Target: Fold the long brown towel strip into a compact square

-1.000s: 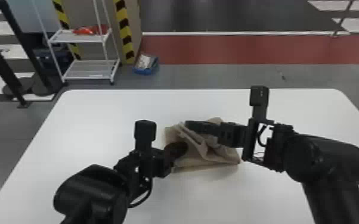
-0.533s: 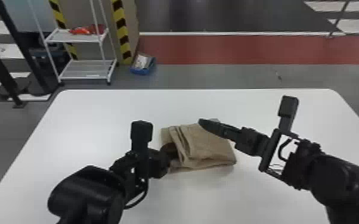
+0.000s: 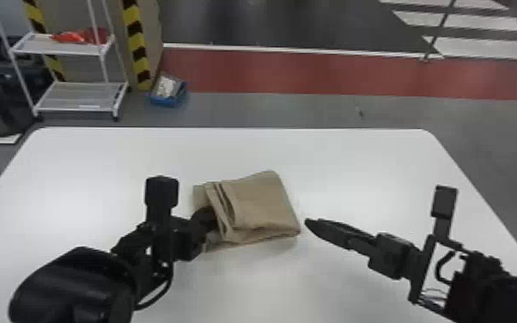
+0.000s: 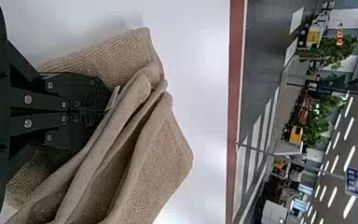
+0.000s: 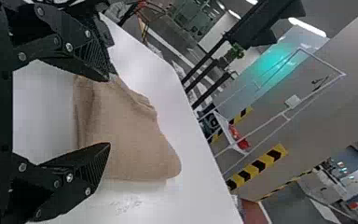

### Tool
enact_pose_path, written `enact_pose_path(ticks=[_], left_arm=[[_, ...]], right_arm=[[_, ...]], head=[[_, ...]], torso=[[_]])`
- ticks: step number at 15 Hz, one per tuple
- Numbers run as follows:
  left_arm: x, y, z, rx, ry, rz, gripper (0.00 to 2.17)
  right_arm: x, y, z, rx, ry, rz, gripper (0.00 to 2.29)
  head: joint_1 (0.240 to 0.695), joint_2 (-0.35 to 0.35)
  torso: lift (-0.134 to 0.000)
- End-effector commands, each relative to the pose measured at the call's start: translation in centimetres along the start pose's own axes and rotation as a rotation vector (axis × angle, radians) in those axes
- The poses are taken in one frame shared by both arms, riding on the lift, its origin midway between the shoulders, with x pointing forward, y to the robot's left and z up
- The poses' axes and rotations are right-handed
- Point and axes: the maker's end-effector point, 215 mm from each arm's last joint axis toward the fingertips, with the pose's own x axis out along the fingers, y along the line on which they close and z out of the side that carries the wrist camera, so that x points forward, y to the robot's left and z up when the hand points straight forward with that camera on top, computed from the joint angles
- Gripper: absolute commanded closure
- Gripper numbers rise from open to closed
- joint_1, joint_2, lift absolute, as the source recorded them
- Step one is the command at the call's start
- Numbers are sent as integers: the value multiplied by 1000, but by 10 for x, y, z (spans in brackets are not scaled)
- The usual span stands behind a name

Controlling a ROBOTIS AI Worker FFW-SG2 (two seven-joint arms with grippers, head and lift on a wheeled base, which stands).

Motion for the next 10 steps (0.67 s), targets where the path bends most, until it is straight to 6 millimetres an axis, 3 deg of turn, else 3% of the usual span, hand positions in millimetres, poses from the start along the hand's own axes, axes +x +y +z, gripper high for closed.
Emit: enact_pose_path(ticks=[1,4,5,10], left_arm=[[-4,4,-5,-8,2,8,1801],[-9,-2,-7,-13,-2,6,1801],[-12,-5,0,-8,-18,3,1801],[-24,-17,-2,-10,-20,-13,1801]], right_arm=[[-11,-13,-25,1,53,-52,2223],[-1,-11,-42,6,87,-56,2223],[3,-10,-45,-1,98,-60,2223],[36,-10,-59,-62,171,-110,2223]], head=[[695,-116],[695,-123],[695,-119],[695,-102]], torso=[[-124],[-124],[-124],[-124]])
